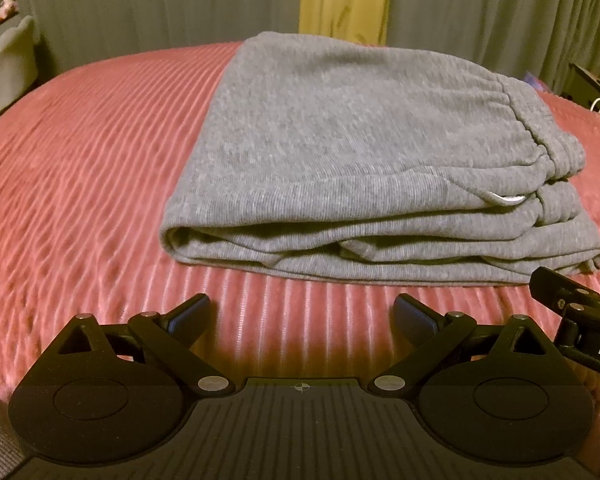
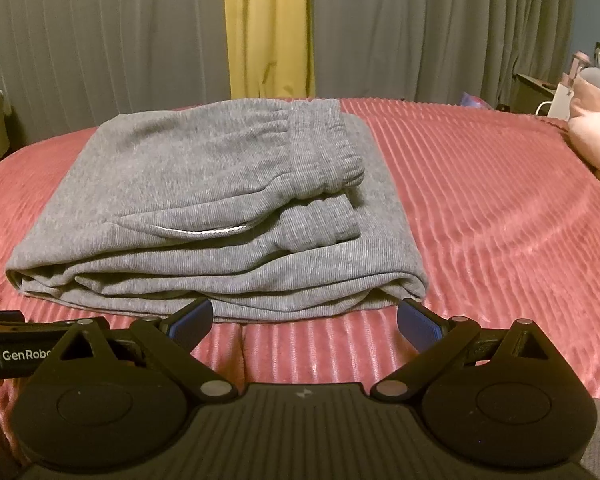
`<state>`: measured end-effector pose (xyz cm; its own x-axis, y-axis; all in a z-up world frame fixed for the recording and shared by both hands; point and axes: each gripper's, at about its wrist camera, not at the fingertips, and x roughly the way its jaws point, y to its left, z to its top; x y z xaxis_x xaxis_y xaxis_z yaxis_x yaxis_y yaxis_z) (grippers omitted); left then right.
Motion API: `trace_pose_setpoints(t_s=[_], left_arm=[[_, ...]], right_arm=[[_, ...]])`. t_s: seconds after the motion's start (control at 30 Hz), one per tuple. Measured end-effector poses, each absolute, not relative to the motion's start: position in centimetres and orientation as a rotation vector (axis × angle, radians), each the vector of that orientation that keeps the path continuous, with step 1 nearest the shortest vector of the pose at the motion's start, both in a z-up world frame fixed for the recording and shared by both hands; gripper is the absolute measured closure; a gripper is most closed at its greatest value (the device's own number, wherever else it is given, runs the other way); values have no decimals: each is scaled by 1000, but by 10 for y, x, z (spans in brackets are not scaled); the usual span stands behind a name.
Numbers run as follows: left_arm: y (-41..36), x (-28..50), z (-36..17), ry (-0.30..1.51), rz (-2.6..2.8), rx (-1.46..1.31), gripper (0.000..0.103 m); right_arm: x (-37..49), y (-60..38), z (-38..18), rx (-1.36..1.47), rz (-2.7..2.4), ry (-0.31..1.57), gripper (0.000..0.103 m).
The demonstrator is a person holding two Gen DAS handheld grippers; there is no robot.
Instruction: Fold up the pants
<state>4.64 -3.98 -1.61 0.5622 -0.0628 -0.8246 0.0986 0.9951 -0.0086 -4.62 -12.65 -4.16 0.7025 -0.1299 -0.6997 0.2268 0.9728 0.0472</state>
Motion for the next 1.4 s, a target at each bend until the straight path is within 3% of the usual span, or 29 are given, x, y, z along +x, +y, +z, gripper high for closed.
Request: trace_pose_setpoints(t_s=[1.4], left_arm=[[-43,46,-20,987,-99,52,2]], right_arm=[[-45,-127,-45,139,-205,796,4]])
